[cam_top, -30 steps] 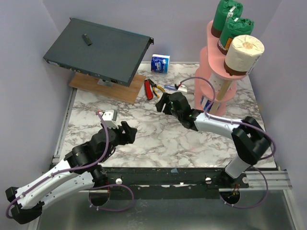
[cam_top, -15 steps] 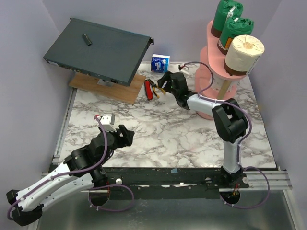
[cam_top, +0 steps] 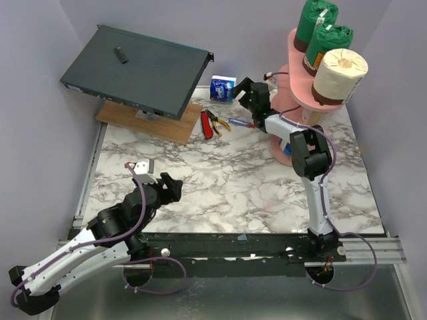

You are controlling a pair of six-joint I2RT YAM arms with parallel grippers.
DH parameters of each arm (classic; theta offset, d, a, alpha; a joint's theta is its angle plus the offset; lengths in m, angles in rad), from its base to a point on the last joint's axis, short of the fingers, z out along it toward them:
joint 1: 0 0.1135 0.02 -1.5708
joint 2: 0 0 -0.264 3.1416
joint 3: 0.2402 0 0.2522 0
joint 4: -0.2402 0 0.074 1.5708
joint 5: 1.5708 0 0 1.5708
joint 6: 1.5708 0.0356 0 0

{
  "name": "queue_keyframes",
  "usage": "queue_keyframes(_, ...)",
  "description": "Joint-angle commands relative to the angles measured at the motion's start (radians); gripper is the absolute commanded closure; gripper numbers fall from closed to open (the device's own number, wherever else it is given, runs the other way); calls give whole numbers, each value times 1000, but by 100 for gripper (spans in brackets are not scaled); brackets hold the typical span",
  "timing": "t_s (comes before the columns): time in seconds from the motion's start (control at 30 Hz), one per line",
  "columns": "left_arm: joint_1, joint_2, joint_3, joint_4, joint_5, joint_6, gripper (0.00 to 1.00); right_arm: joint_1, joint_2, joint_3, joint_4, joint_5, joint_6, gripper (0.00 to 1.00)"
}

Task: Place and organize the paper towels onto the shelf
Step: Adjust the paper towel at the center of the board.

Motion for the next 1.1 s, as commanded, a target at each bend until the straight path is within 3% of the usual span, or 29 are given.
queue_keyframes(0.0,-2,27,-2,17,-48,-4,30,14,97,133,-7,-54,-27,4)
queue_keyframes(0.73,0,145,-4,105,-18,-3,30,33,348,362,155,85,-67,0)
queue_keyframes(1.07,0,148,-19,130,-33,10,30,33,399,388,234,-19,-102,6)
